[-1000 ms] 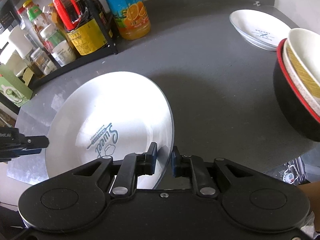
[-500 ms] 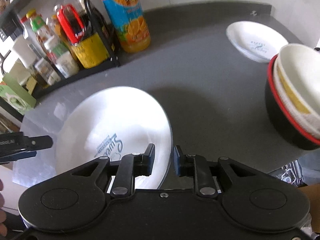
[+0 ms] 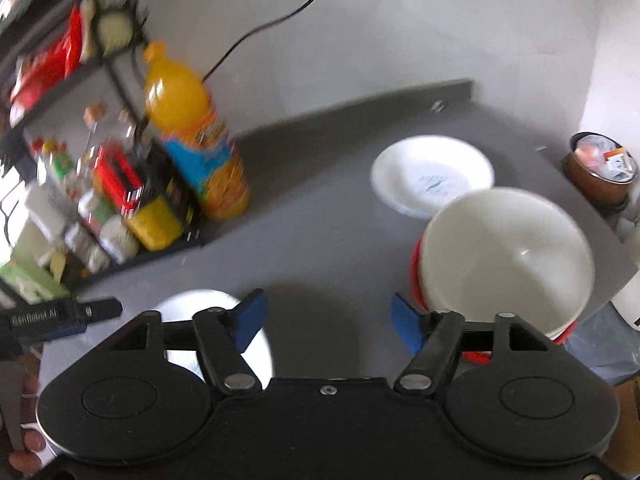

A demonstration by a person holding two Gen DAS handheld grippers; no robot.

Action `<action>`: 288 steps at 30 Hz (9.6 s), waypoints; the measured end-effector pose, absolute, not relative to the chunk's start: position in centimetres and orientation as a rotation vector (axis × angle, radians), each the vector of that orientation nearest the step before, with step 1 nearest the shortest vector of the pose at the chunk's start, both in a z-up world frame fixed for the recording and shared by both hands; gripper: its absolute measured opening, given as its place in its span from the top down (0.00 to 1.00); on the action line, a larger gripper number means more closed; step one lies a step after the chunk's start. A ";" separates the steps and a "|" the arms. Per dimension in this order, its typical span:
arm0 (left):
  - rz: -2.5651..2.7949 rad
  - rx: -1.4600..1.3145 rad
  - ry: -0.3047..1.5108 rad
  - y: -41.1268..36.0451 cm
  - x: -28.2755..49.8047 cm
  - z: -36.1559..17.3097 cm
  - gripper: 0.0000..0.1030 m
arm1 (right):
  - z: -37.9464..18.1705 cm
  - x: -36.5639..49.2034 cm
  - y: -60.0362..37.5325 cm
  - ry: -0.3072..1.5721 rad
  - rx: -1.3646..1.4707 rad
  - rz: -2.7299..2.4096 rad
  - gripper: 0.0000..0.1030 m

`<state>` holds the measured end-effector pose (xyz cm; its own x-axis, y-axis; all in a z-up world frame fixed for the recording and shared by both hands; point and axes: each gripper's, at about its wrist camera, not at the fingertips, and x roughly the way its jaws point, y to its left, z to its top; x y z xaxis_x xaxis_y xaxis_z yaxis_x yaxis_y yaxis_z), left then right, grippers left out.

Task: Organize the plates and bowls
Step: 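Withdraw both grippers and move them toward the 'BAKERY' plate, then close both grippers on the rim of the 'BAKERY' plate, then lift the 'BAKERY' plate with both grippers and carry it over the plate stack, then lower the 'BAKERY' plate onto the plate stack and open both grippers, then move both grippers toward the red bowl holding the cream bowls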

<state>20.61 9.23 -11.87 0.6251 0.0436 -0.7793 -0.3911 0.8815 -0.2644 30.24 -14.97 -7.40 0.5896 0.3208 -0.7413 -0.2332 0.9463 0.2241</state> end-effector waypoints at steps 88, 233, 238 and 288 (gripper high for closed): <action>0.304 -0.740 1.104 -5.8 52.3 -23.7 0.92 | -22.5 63.3 -27.9 1.308 0.136 0.540 0.87; 0.339 -0.706 1.023 14.3 16.5 -19.0 0.57 | -16.6 29.1 -5.5 1.152 -0.091 0.603 0.69; 0.311 -0.699 1.019 14.0 16.8 -18.4 0.53 | -14.7 28.7 -7.4 1.114 -0.063 0.564 0.49; 0.092 -0.564 1.086 -11.1 35.0 -16.4 0.25 | -14.1 40.7 -33.7 1.088 0.182 0.375 0.25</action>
<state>34.99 -11.07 -16.36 0.4767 -0.1994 -0.8561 -0.3403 0.8561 -0.3889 40.72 -33.73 -14.05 0.4093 0.3840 -0.8277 -0.2069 0.9226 0.3257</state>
